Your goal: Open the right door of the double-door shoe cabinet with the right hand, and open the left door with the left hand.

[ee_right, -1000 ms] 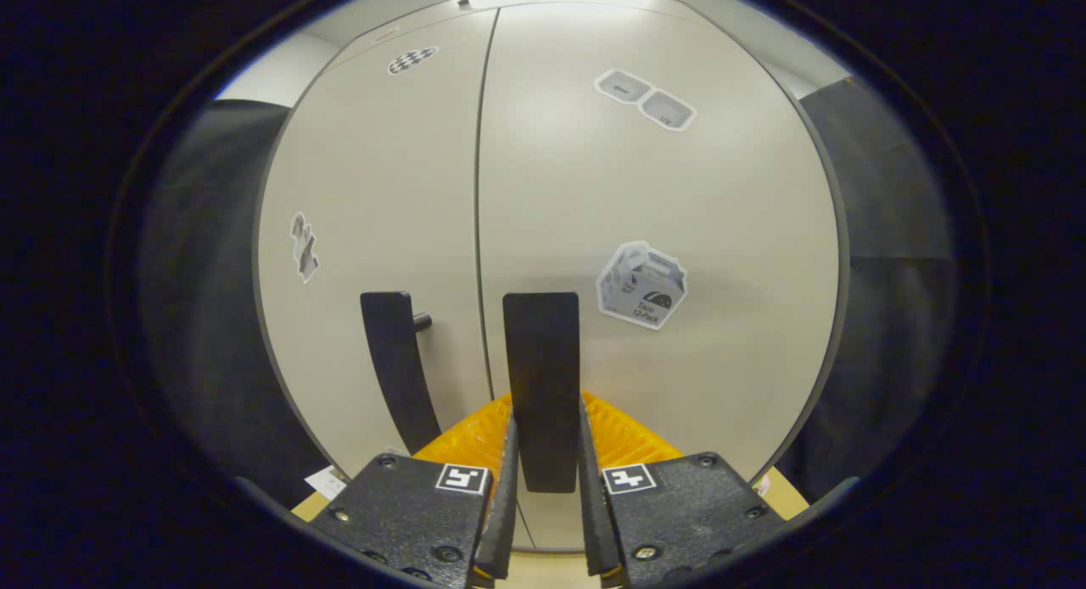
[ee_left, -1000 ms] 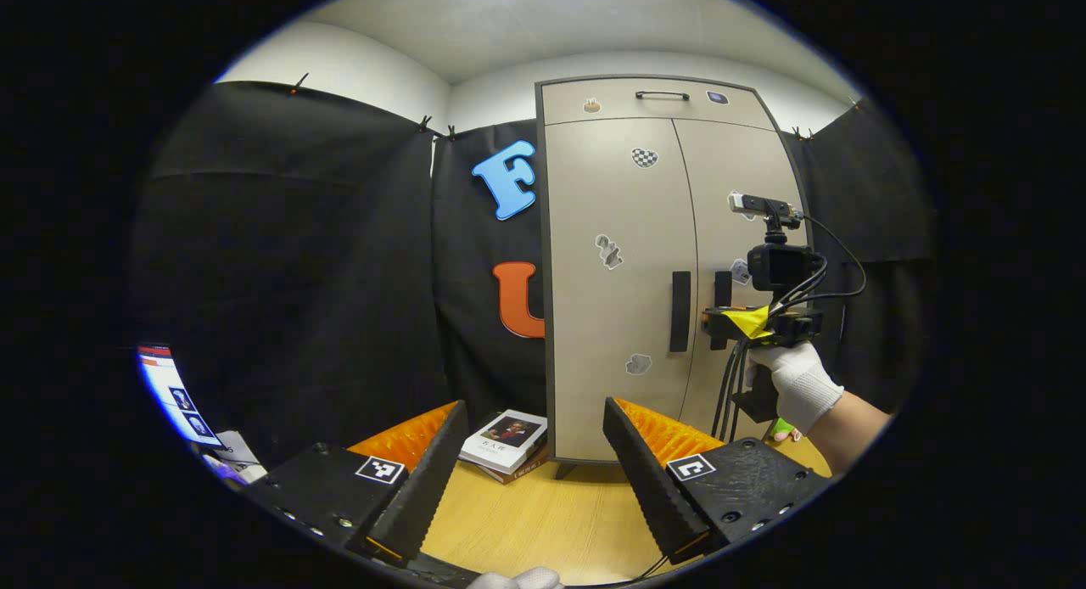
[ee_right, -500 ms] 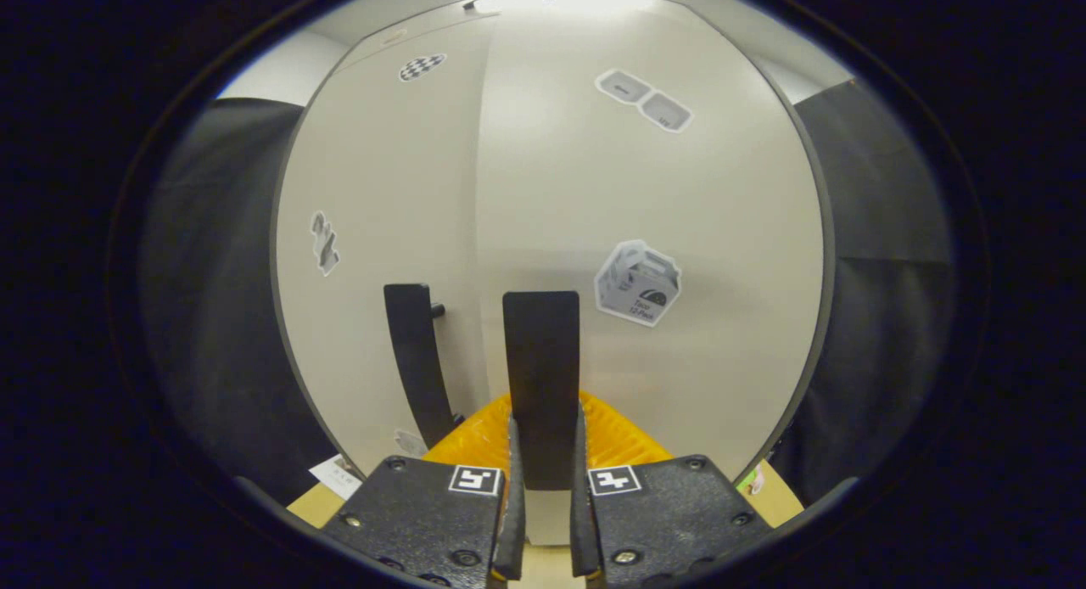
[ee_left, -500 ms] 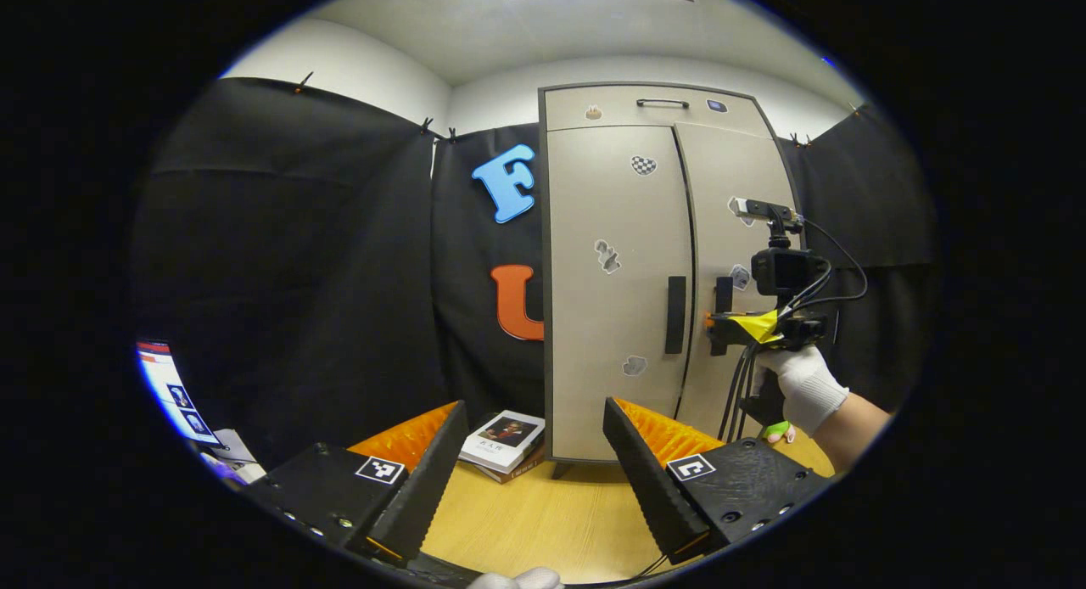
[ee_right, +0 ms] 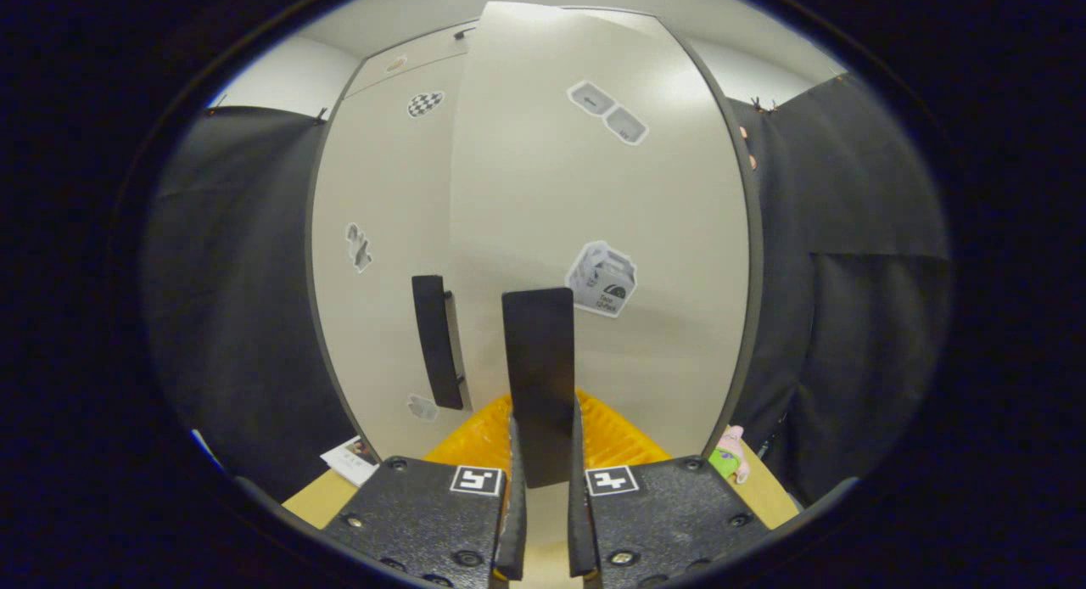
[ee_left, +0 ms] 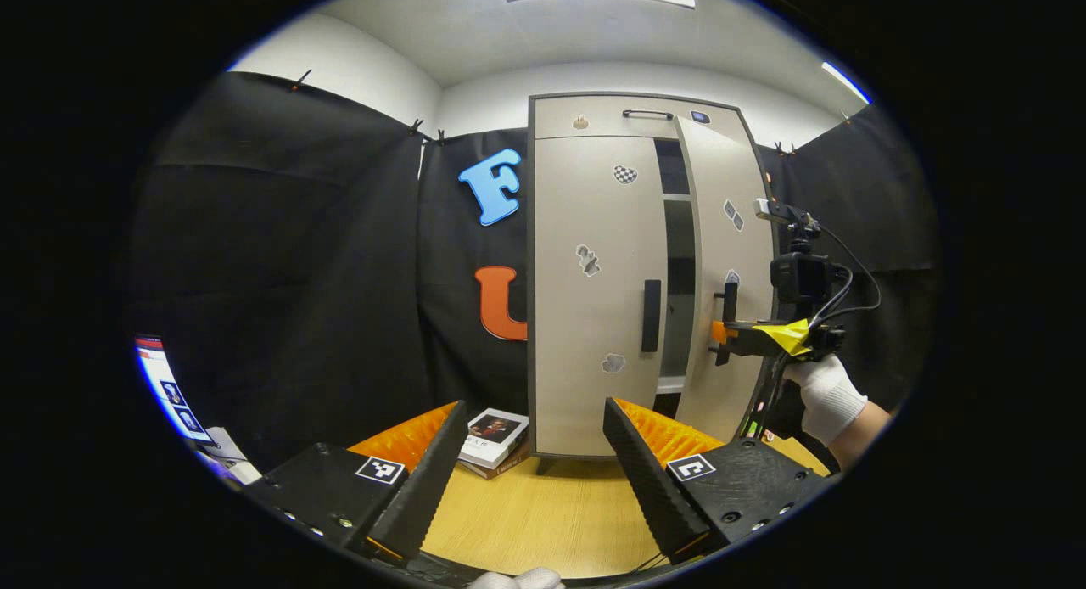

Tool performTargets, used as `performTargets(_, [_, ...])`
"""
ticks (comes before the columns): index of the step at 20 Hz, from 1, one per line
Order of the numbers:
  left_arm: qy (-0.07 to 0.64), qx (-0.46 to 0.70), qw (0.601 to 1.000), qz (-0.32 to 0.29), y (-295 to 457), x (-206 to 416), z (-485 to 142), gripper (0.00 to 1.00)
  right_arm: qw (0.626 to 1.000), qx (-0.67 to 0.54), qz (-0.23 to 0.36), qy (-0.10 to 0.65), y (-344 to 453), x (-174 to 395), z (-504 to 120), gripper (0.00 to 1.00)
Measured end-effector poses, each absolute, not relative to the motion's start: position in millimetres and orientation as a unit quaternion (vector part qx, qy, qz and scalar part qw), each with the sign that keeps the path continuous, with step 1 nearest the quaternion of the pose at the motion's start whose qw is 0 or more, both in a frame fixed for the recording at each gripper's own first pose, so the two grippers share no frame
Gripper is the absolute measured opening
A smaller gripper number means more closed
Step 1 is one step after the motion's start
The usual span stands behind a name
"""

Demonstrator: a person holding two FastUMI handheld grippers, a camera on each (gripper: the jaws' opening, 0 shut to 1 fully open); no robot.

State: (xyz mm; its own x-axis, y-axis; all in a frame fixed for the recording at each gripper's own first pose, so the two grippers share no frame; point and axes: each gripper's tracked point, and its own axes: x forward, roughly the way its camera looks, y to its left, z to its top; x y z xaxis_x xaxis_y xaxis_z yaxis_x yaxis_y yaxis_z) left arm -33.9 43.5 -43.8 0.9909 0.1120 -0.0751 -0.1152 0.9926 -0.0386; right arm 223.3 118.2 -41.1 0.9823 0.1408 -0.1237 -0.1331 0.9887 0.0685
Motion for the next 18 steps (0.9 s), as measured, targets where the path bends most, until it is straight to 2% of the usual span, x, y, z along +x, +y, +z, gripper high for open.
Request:
performTargets(6, [0.036,-0.024,0.999,0.014,18.7,-47.0,-45.5,0.96,0.996,0.036,0.047,0.061,70.2,176.2,-42.1,0.22])
performTargets(11, [0.037,-0.027,0.999,-0.02,-11.5,-45.5,-45.7,0.96,0.997,0.039,0.02,0.061,17.3,149.0,-43.2,0.17])
performTargets(14, [0.034,-0.024,0.998,-0.036,-36.1,-40.4,-41.8,0.98,0.998,0.029,0.005,0.052,-16.7,140.3,-41.6,0.1])
performTargets(18, [0.032,-0.031,0.998,-0.046,-71.4,-34.8,-34.4,0.98,0.998,0.016,0.019,0.054,-46.4,141.4,-42.4,0.02])
